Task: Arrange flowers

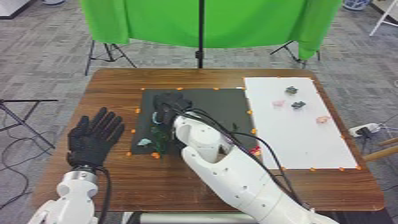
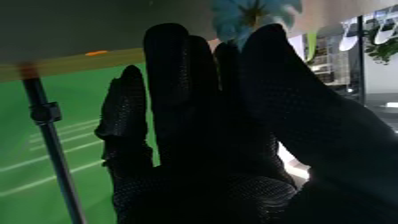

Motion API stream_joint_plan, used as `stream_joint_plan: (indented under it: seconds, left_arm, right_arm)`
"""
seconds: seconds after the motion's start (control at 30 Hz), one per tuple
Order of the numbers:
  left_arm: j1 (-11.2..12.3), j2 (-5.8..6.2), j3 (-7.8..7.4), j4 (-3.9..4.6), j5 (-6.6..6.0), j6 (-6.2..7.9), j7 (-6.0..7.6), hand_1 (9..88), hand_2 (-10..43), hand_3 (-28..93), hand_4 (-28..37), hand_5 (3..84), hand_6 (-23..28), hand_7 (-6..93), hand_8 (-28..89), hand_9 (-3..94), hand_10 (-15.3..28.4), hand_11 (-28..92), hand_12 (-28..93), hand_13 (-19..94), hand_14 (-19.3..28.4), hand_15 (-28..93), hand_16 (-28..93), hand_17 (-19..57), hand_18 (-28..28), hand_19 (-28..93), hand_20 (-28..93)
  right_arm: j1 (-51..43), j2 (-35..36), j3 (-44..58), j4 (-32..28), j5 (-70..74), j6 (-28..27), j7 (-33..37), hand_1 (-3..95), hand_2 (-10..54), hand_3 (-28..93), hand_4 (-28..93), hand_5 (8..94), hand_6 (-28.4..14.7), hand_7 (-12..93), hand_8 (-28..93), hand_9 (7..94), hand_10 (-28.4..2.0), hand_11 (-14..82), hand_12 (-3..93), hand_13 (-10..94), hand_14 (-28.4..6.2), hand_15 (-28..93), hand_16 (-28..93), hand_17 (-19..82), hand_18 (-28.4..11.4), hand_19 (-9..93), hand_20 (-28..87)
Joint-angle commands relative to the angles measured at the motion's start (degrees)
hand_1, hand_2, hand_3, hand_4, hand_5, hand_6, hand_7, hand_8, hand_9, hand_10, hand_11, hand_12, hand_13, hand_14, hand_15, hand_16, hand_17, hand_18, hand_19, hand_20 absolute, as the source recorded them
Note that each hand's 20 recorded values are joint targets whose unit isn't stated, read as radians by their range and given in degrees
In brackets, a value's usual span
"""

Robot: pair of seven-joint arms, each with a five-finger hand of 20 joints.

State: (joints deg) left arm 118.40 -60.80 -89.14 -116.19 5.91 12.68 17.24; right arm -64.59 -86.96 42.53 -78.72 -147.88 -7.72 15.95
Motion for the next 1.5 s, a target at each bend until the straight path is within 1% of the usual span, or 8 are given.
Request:
stream_joint_plan:
  seconds: [0.03, 0.27, 0.47, 0.7, 0.9, 1.03, 1.17, 1.5]
  left_arm:
    - [1.8, -0.9, -0.43, 0.09, -0.35, -0.03, 0.58, 30.1, 13.3, 77, -28.3, 45.9, 11.6, 11.3, -9, 38.0, 16.8, 23, 9, 29, 18.0, 43, -9, -7.7, 16.4, 43, 12]
    - [1.7, -2.07, -0.66, 0.42, -0.08, -0.03, -0.29, 29.8, 13.7, 77, -28.3, 46.1, 11.5, 11.2, -9, 38.1, 16.9, 23, 9, 29, 18.1, 43, -9, -7.7, 16.4, 43, 12]
    - [2.5, -3.35, -1.36, 0.22, 0.43, 0.0, -1.54, 29.7, 13.8, 77, -28.3, 46.3, 11.5, 11.3, -9, 38.1, 16.8, 23, 9, 29, 18.1, 43, -9, -7.7, 16.4, 43, 12]
    - [5.3, -3.47, -3.11, -1.22, 1.1, -0.21, 0.0, 29.4, 14.0, 77, -28.3, 46.3, 11.5, 11.0, -9, 38.2, 16.8, 23, 9, 29, 18.1, 43, -9, -7.8, 16.4, 42, 12]
    - [6.0, -3.65, -3.69, -1.27, 0.96, -0.36, 0.44, 29.3, 14.1, 77, -28.3, 46.3, 11.5, 10.8, -9, 38.2, 16.6, 23, 9, 29, 18.1, 43, -9, -7.8, 16.4, 42, 12]
    - [6.0, -3.76, -3.66, -0.98, 0.27, -1.45, 1.84, 29.1, 14.0, 77, -28.3, 46.3, 11.5, 10.8, -9, 38.3, 16.5, 23, 9, 29, 18.0, 43, -9, -7.7, 16.2, 42, 12]
    - [5.6, -3.96, -3.41, -0.77, 0.37, -1.78, 1.67, 27.9, 13.8, 77, -28.3, 46.1, 11.2, 10.8, -9, 38.2, 16.6, 23, 9, 29, 17.9, 43, -9, -7.7, 16.2, 42, 12]
    - [6.3, -4.2, -3.99, -1.18, 0.43, -0.66, 1.36, 27.8, 14.1, 77, -28.3, 46.1, 11.2, 10.6, -9, 38.3, 16.5, 23, 9, 29, 17.9, 42, -9, -7.7, 16.3, 42, 12]
  right_arm:
    - [2.0, 0.9, 1.6, -1.6, 3.7, 0.3, 1.6, 50.0, -9.5, 81, -28, 59.9, -1.9, 16, -14, 60.7, -14.7, 16.7, 14.9, 58, -10.1, 54, 28, 28, -23.1, 84, 37]
    - [1.6, 1.2, 4.3, -2.9, 7.2, -0.6, 3.1, 49.6, -9.5, 81, -28, 59.6, -2.1, 16, -14, 60.1, -15.0, 16.5, 14.9, 58, -10.4, 55, 27, 28, -23.1, 84, 37]
    - [-2.2, 7.3, 10.4, -11.4, 10.4, 0.3, 6.3, 46.7, -9.5, 85, -28, 58.4, -2.3, 15, -14, 58.0, -15.8, 15.7, 14.8, 56, -12.5, 57, 20, 27, -23.3, 83, 35]
    - [-12.1, 20.1, 22.8, -23.6, 10.1, -4.8, 12.1, 43.5, -9.5, 84, -28, 55.7, -3.4, 14, -13, 53.1, -17.5, 13.7, 14.4, 50, -15.1, 58, 16, 26, -23.8, 83, 34]
    - [-22.8, 27.7, 35.0, -31.2, 10.9, -5.6, 16.8, 41.5, -9.5, 84, -28, 52.1, -4.7, 12, -12, 47.6, -18.5, 12.9, 14.0, 36, -18.4, 45, 10, 21, -24.3, 80, 32]
    - [-26.5, 29.8, 39.4, -31.4, 11.3, -6.2, 17.8, 41.3, -9.5, 85, -28, 51.5, -4.5, 12, -12, 45.9, -18.5, 12.4, 13.7, 33, -18.9, 40, 10, 19, -24.1, 78, 31]
    - [-28.0, 30.0, 42.3, -29.2, 12.1, -6.0, 19.5, 41.3, -9.5, 85, -28, 50.4, -4.4, 13, -12, 44.1, -18.0, 11.7, 13.4, 32, -18.7, 38, 11, 19, -24.1, 77, 31]
    - [-30.3, 30.4, 45.4, -26.6, 12.4, -7.2, 23.1, 43.2, -9.5, 85, -28, 49.3, -4.5, 13, -13, 42.4, -18.0, 11.9, 13.0, 32, -18.7, 36, 11, 19, -23.9, 76, 30]
